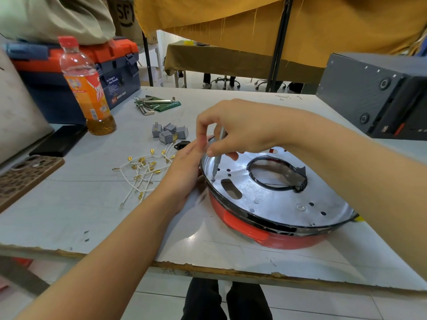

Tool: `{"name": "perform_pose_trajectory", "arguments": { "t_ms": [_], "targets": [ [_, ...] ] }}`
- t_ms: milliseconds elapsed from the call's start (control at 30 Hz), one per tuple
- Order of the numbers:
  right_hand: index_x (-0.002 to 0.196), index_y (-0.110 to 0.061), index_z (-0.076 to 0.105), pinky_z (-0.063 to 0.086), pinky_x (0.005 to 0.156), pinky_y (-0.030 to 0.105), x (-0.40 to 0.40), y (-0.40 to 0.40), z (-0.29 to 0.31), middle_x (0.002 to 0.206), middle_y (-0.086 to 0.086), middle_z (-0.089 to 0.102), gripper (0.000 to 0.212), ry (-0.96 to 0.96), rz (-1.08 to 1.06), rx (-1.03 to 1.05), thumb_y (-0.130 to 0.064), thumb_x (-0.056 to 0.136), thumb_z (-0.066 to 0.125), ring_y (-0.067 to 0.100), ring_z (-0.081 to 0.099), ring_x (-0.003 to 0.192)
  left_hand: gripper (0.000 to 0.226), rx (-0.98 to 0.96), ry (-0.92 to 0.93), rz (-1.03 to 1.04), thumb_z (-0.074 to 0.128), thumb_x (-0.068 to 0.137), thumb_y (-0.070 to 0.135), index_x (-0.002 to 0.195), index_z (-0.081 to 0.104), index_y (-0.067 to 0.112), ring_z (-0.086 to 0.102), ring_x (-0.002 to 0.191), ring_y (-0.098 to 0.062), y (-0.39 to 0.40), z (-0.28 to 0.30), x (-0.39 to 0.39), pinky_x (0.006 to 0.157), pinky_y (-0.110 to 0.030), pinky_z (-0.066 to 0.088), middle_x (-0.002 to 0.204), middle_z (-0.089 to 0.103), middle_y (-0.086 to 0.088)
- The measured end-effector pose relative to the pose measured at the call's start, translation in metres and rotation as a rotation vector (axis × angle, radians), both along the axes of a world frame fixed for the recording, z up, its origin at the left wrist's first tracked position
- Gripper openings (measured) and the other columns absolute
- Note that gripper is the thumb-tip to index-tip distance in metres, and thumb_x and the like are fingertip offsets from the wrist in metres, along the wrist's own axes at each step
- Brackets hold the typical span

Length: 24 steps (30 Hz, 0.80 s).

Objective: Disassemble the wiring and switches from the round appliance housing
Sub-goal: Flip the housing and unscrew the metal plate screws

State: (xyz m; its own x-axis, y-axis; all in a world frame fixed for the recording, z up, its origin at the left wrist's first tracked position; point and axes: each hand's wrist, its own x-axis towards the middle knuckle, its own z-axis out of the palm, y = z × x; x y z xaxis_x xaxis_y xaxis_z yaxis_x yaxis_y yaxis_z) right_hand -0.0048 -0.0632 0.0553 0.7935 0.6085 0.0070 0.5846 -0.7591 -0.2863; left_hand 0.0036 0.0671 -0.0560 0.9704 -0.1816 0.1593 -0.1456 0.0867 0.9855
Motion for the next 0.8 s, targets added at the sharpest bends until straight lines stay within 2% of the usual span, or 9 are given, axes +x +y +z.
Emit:
{"name": "perform_pose_trajectory", "arguments": {
  "t_ms": [100,233,333,433,533,600,700,734,800],
  "targets": [
    [0.092,-0.026,0.060,0.047,0.062,0.025,0.000,-0.002,0.000,0.066,-0.005,0.065,0.010,0.002,0.002,0.006,-0.024,0.087,0.068,-0.004,0.056,0.056,0.034,-0.035,0.012,-0.020,0.041,0.100,0.033,0.098,0.068,0.012,0.068,0.079,-0.015,-0.001,0.000,0.000,0.070,-0.030,0.055,0.087,0.073,-0.004],
    [0.085,-0.029,0.060,0.049,0.067,0.027,-0.002,-0.004,0.005,0.070,-0.014,0.062,0.013,0.015,0.034,-0.016,-0.021,0.085,0.069,-0.003,0.059,0.060,0.032,-0.113,0.041,-0.049,0.044,0.098,0.030,0.087,0.066,0.010,0.062,0.067,-0.016,-0.002,-0.001,0.000,0.059,-0.028,0.050,0.075,0.068,-0.003],
    [0.083,-0.029,0.059,0.050,0.066,0.031,-0.005,-0.003,0.007,0.068,-0.015,0.056,0.014,-0.001,0.056,-0.054,-0.020,0.084,0.071,-0.003,0.054,0.060,0.024,-0.170,0.068,-0.027,0.048,0.094,0.020,0.088,0.065,0.005,0.058,0.075,-0.023,-0.003,-0.003,0.000,0.066,-0.034,0.047,0.080,0.063,-0.012],
    [0.082,-0.028,0.061,0.042,0.061,0.018,-0.006,-0.002,0.008,0.067,-0.016,0.052,0.012,-0.049,0.078,-0.099,-0.021,0.083,0.071,-0.006,0.049,0.061,0.023,-0.217,0.094,-0.025,0.049,0.090,0.014,0.078,0.068,0.015,0.058,0.074,-0.025,-0.004,-0.004,0.000,0.071,-0.040,0.044,0.075,0.064,-0.011],
    [0.080,-0.027,0.064,0.042,0.058,0.020,-0.005,-0.002,0.006,0.064,-0.015,0.056,0.007,-0.068,0.055,-0.113,-0.024,0.083,0.069,-0.010,0.049,0.058,0.027,-0.197,0.085,-0.027,0.047,0.089,0.011,0.073,0.067,0.017,0.057,0.068,-0.022,-0.003,-0.004,0.001,0.064,-0.034,0.045,0.068,0.063,-0.007],
    [0.079,-0.023,0.066,0.043,0.057,0.016,-0.003,-0.001,0.004,0.060,-0.009,0.063,0.010,-0.081,0.033,-0.113,-0.030,0.086,0.065,-0.006,0.052,0.055,0.024,-0.165,0.078,-0.026,0.047,0.090,0.013,0.081,0.069,0.014,0.063,0.069,-0.020,-0.002,-0.004,0.002,0.061,-0.034,0.050,0.074,0.068,-0.008],
    [0.080,-0.015,0.070,0.041,0.050,0.011,0.000,0.003,0.002,0.041,-0.006,0.059,0.024,-0.085,0.007,-0.125,-0.031,0.092,0.057,-0.002,0.051,0.041,0.027,-0.115,0.087,-0.029,0.048,0.092,0.021,0.105,0.067,0.005,0.065,0.100,-0.029,-0.001,-0.004,0.004,0.091,-0.051,0.049,0.105,0.069,-0.016],
    [0.081,-0.013,0.070,0.041,0.050,0.010,0.000,0.004,0.002,0.038,-0.008,0.057,0.023,-0.086,0.004,-0.131,-0.028,0.092,0.057,-0.002,0.050,0.038,0.028,-0.109,0.091,-0.027,0.049,0.093,0.023,0.106,0.067,0.006,0.063,0.105,-0.030,0.000,-0.004,0.003,0.098,-0.056,0.045,0.108,0.069,-0.016],
    [0.083,-0.015,0.069,0.040,0.050,0.008,0.001,0.007,0.003,0.036,-0.008,0.054,0.016,-0.071,0.010,-0.123,-0.024,0.092,0.058,-0.003,0.050,0.037,0.027,-0.105,0.082,-0.035,0.051,0.092,0.030,0.097,0.072,0.014,0.064,0.105,-0.029,0.001,-0.005,0.003,0.099,-0.059,0.043,0.106,0.070,-0.013]
  ]
}}
